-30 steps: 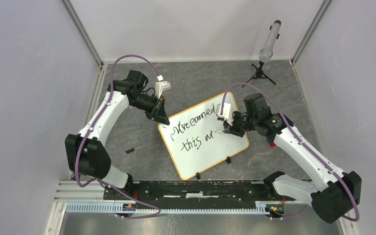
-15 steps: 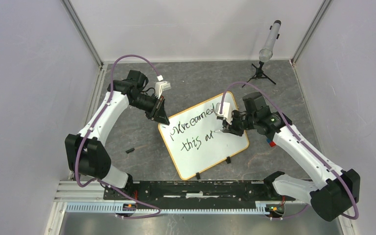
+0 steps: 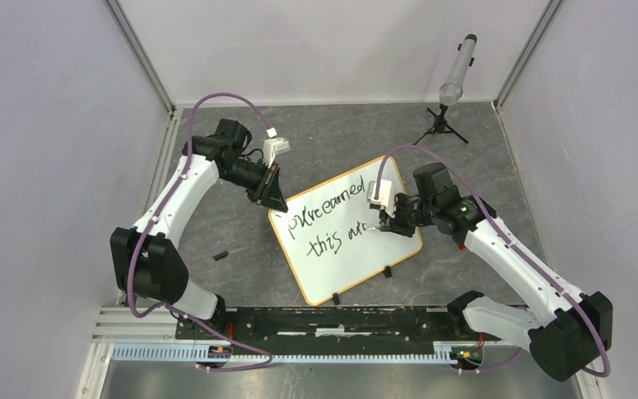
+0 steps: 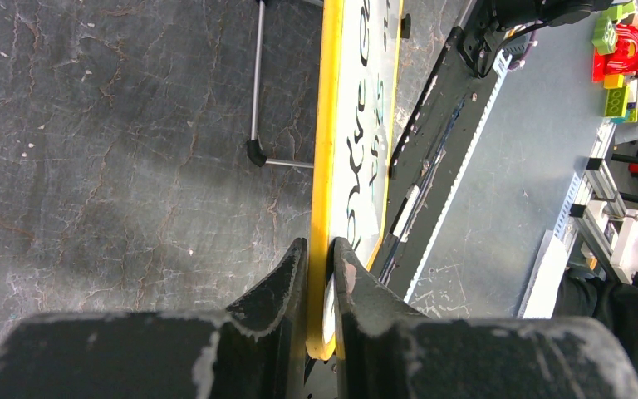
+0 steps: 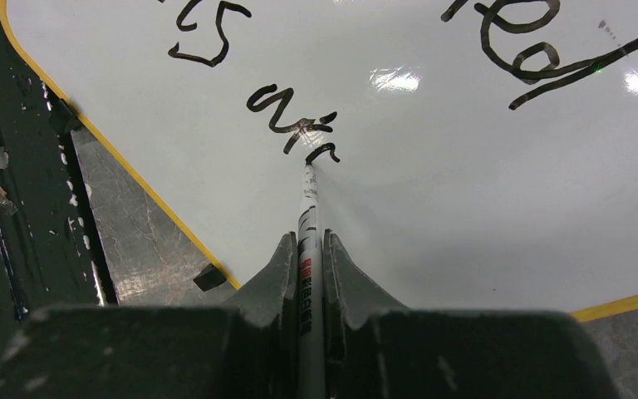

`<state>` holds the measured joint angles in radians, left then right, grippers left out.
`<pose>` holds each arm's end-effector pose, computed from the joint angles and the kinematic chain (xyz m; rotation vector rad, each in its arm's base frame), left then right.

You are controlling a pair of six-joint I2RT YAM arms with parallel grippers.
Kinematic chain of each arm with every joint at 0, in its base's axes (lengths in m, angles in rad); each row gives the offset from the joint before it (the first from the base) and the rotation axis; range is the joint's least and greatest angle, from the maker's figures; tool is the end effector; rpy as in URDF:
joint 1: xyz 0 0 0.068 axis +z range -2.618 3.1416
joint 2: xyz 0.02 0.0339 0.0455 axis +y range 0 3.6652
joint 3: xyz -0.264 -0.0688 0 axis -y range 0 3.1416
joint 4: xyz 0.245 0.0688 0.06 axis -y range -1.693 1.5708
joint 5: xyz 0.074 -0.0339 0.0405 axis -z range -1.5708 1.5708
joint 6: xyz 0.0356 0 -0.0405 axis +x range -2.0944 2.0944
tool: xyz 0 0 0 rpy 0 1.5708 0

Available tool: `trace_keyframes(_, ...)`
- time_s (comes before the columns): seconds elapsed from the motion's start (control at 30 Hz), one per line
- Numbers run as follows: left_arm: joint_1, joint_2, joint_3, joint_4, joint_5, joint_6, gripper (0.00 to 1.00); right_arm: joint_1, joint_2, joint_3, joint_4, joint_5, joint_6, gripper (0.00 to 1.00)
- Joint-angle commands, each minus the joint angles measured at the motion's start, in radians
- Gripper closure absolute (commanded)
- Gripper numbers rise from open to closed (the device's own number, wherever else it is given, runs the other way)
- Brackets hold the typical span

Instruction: Write a sentence on the whiteboard

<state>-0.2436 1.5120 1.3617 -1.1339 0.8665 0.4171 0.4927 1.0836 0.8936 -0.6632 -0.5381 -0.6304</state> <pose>0.2682 -0.0946 0.3066 0.9917 2.3654 -1.1473 0.1826 0.1188 0.2807 -1.4463 1.8460 0.5815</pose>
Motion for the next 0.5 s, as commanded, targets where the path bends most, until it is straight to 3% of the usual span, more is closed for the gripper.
trace_keyframes(0.0,-0.011,0.008,0.001,0.015,-0.021,0.058,0.97,-0.003,0.011,0.035,0.020,0.021,-0.009,1.00)
trace_keyframes(0.47,-0.011,0.012,0.003,0.015,-0.023,0.061,0.98,-0.015,0.037,0.101,0.028,0.072,-0.013,1.00)
